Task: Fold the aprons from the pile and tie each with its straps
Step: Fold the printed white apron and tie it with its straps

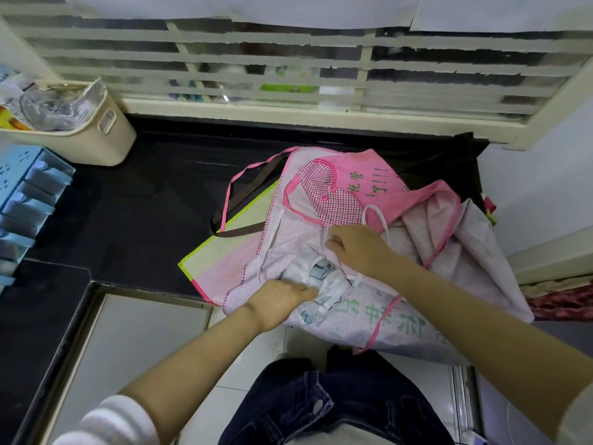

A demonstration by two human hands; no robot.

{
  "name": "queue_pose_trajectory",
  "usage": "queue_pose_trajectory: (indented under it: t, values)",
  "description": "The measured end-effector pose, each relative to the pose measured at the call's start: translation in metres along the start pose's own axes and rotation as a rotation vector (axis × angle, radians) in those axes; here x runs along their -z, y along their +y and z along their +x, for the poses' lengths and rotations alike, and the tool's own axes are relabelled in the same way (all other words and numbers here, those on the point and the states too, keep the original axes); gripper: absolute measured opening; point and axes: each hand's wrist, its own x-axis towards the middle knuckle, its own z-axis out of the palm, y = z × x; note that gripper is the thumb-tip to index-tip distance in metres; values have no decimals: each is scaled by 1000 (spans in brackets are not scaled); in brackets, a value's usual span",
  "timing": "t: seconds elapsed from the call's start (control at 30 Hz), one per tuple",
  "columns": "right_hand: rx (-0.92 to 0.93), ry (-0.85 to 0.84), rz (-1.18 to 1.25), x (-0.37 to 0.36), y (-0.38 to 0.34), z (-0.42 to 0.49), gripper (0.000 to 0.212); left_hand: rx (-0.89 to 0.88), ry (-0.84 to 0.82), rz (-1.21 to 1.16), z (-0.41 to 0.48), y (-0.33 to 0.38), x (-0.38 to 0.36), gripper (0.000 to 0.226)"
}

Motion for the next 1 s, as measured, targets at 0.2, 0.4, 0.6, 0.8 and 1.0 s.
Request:
queue_pose_trajectory:
  t: [0.2, 0.4, 0.6, 0.8, 1.0]
  values:
    - [-180, -43, 230, -19, -2, -5, 15, 19, 11, -29, -1, -2, -1, 54]
    - [-505, 32, 297, -48, 18, -13, 25, 20, -10, -59, -1, -3, 1, 53]
    - [-497, -33, 288, -46, 19, -7, 48, 20, -34, -35, -1, -1, 5, 53]
    - [-190, -1, 172, -34, 6, -19, 35, 46, -77, -87, 3, -1, 10, 44]
    - [-32, 0, 140, -37, 4, -39, 22, 55, -89, -134, 6, -1, 18, 34]
